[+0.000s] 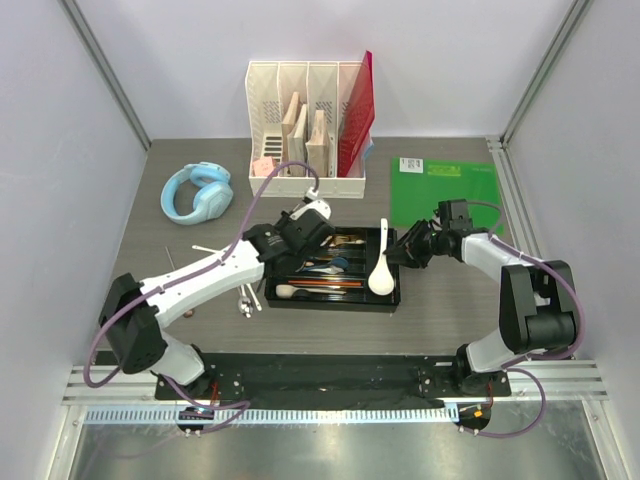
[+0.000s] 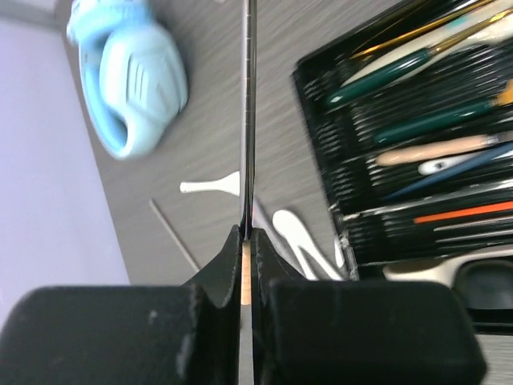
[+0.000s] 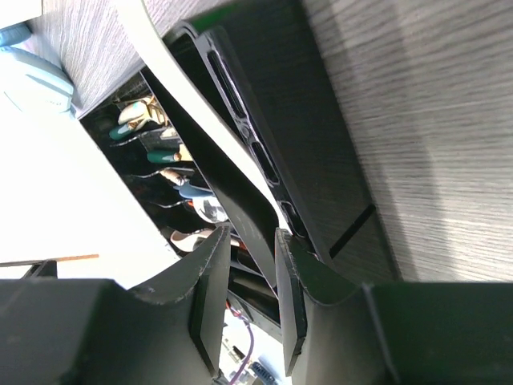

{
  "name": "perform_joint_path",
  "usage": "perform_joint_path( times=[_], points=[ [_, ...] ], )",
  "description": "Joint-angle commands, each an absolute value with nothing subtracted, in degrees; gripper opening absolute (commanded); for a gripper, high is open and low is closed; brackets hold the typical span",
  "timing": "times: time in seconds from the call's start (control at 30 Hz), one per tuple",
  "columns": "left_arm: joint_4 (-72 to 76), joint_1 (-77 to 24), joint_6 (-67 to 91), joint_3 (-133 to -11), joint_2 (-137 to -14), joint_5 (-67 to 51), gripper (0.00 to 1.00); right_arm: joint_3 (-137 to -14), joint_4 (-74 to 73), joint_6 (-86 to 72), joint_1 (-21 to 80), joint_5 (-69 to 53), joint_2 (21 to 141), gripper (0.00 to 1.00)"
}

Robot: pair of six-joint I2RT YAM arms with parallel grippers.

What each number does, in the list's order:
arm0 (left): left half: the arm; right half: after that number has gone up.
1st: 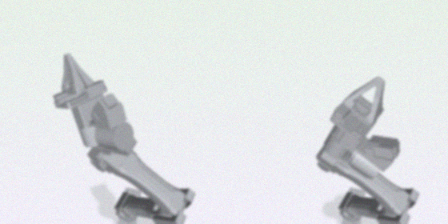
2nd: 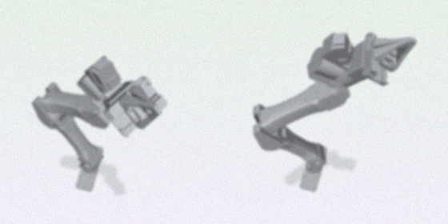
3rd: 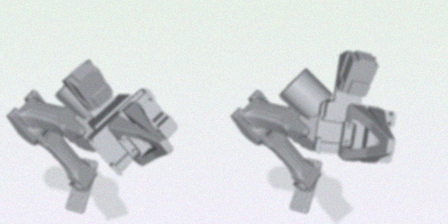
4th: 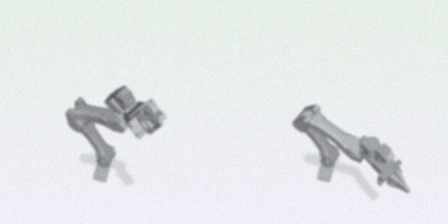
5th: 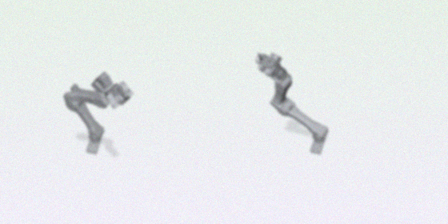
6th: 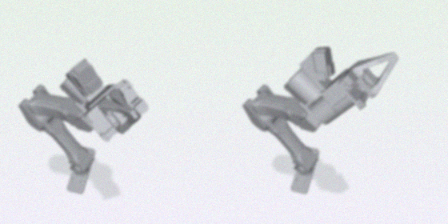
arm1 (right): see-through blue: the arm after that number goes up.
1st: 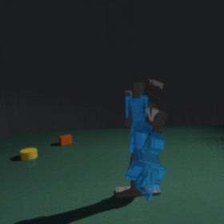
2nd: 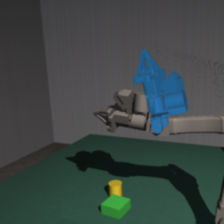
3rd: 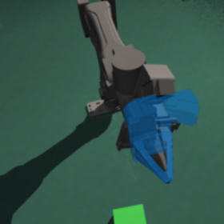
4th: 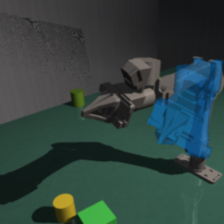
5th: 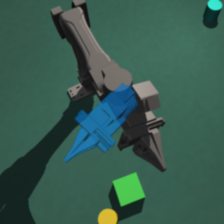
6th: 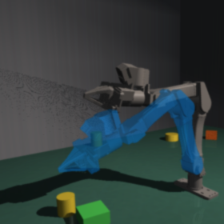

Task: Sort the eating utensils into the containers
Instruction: Place the chopstick in the storage box.

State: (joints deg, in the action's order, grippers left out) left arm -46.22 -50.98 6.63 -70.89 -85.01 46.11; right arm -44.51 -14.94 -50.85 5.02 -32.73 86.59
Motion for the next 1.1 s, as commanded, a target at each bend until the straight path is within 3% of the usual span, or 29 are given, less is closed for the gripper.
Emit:
perform_joint_path(
  times=[0.0, 0.4, 0.67, 1.07],
  points=[
    [-38.15, -52.38, -2.97, -74.08, -88.32, 43.89, 0.0, -43.59, -14.77, -49.66, 4.04, -32.78, 84.55, 0.35],
    [-34.11, -62.4, -12.65, -71.46, -97.21, 33.32, 0.0, -41.93, -14.77, -49.13, 1.85, -34.28, 85.08, 0.35],
    [-22.78, -64.42, -22.14, -59.78, -93.25, 34.53, 0.0, -40.52, -14.24, -49.39, 1.23, -35.07, 85.08, 0.35],
    [-17.41, -64.51, -29.25, -58.62, -95.71, 34.54, 0.0, -38.41, -13.8, -50.19, 0.79, -35.77, 83.76, 0.35]
  ],
)
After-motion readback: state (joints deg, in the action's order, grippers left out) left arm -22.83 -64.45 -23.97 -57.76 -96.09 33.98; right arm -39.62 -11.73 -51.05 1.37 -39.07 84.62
